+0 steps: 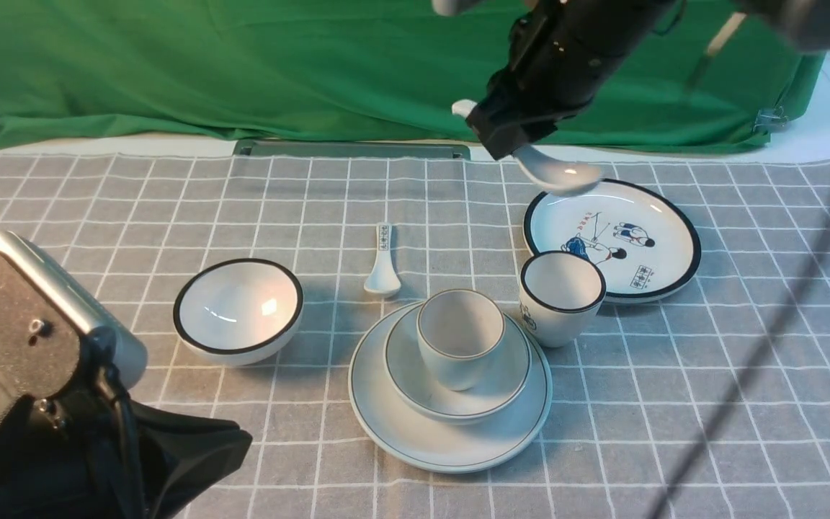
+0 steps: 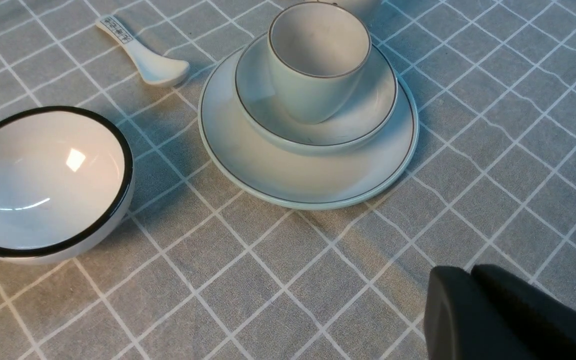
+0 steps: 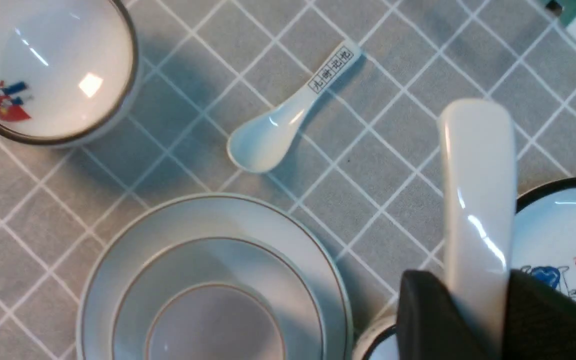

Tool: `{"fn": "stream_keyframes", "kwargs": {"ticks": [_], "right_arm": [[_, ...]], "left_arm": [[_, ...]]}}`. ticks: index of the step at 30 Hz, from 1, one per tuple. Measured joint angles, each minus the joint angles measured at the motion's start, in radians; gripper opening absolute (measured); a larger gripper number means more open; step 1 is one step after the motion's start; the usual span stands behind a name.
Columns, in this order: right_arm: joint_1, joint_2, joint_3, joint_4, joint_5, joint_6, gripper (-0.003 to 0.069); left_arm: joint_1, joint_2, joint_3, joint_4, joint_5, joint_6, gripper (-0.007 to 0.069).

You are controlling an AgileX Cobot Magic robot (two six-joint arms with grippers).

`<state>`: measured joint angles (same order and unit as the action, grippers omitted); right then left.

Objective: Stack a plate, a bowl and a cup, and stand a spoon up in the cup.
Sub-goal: Use the right arm to put the blue soup spoon into the blue teacup in the middle

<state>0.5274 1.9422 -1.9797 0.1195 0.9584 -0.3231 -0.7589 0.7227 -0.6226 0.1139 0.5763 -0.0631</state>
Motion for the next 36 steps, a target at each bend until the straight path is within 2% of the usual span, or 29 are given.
{"fn": "stream_keyframes", "kwargs": {"ticks": [1,2,3,5,7,10,13,16,27,36], "right_arm": [[0.004,-0.02,0.018,0.0,-0.016,0.001,0.0192],[0.012,-0.061,0.109,0.005,-0.097,0.002,0.0192],[0.034,-0.15,0.266,0.022,-0.256,0.004,0.0192],[0.05,-0.194,0.389,0.036,-0.396,0.004,0.0192],[0.102,-0.277,0.644,0.064,-0.742,0.007,0.0192],[0.168,-0.306,0.873,0.083,-1.105,0.028,0.0192],[0.211,-0.298,1.002,0.087,-1.337,0.066,0.0192],[0.219,-0.279,1.069,0.087,-1.501,0.102,0.0192],[0.219,-0.162,1.087,0.042,-1.738,0.203,0.0192],[0.219,-0.096,1.087,0.041,-1.778,0.191,0.0192]], "left_arm": [[0.0,0.0,0.0,0.0,0.0,0.0,0.001],[0.0,0.0,0.0,0.0,0.0,0.0,0.001],[0.0,0.0,0.0,0.001,0.0,0.0,0.001],[0.0,0.0,0.0,0.003,0.0,0.0,0.001],[0.0,0.0,0.0,0.007,-0.001,0.0,0.001],[0.0,0.0,0.0,0.007,-0.004,0.0,0.001],[0.0,0.0,0.0,0.007,-0.008,0.0,0.001],[0.0,0.0,0.0,0.007,-0.008,0.0,0.001],[0.0,0.0,0.0,0.007,-0.009,0.001,0.001],[0.0,0.0,0.0,0.007,-0.009,0.003,0.001]]}}
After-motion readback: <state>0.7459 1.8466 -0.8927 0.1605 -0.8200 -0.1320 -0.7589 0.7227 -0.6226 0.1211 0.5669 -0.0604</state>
